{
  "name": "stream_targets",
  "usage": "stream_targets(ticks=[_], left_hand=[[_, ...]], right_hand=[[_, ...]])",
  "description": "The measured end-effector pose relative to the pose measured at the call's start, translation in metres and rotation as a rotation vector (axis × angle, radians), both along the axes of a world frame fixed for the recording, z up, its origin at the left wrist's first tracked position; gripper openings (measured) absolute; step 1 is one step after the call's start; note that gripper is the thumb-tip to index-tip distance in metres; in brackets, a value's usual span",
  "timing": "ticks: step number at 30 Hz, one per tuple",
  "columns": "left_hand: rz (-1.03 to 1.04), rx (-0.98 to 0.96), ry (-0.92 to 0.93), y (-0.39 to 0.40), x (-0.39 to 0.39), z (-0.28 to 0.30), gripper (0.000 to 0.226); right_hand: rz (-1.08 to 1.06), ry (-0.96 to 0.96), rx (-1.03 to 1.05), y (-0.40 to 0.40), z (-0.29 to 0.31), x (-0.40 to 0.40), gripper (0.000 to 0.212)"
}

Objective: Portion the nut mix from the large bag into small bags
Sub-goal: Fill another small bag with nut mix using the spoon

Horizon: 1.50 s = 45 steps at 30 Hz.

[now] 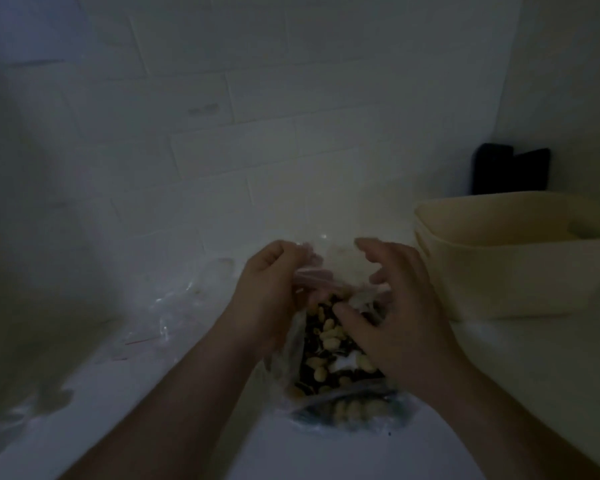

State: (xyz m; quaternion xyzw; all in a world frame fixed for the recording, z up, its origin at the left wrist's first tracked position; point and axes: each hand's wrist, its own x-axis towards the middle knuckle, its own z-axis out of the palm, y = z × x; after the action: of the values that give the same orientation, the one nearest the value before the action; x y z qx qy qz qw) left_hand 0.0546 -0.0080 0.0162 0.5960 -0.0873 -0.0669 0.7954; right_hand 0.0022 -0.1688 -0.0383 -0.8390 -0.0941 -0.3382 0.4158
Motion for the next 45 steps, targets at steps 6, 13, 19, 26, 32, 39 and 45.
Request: stream_targets(ticks=[6, 13, 19, 26, 32, 39, 45], left_hand=[[-0.064, 0.101, 0.051, -0.003, -0.001, -0.019, 0.014], [-0.065, 0.089, -0.029, 0.002, -0.006, -0.028, 0.031], [-0.119, 0.351, -0.415, 0.007, -0.004, -0.043, 0.024], [-0.031, 0.476, -0.475, 0.011, -0.003, -0.040, 0.010], [0.096, 0.657, -0.699, 0.017, -0.002, -0.043, 0.007], [0.148, 0.751, -0.929, 0.010, -0.006, -0.048, 0.003], [0.271, 0.790, -0.994, 0.017, -0.002, -0.039, 0.010]], right_hand=[[-0.093, -0.104, -0.231, 0.002, 0.000, 0.004, 0.023], [-0.119, -0.013, -0.196, 0.011, 0.002, -0.002, 0.015], [-0.106, 0.040, -0.007, 0.008, 0.003, -0.005, 0.008], [-0.082, 0.127, 0.023, 0.002, 0.001, -0.002, 0.023], [-0.212, 0.041, -0.080, -0.005, 0.006, -0.003, 0.010], [-0.161, 0.034, -0.275, 0.008, 0.001, -0.004, 0.041], [-0.246, 0.061, -0.135, -0.002, 0.005, -0.003, 0.019]])
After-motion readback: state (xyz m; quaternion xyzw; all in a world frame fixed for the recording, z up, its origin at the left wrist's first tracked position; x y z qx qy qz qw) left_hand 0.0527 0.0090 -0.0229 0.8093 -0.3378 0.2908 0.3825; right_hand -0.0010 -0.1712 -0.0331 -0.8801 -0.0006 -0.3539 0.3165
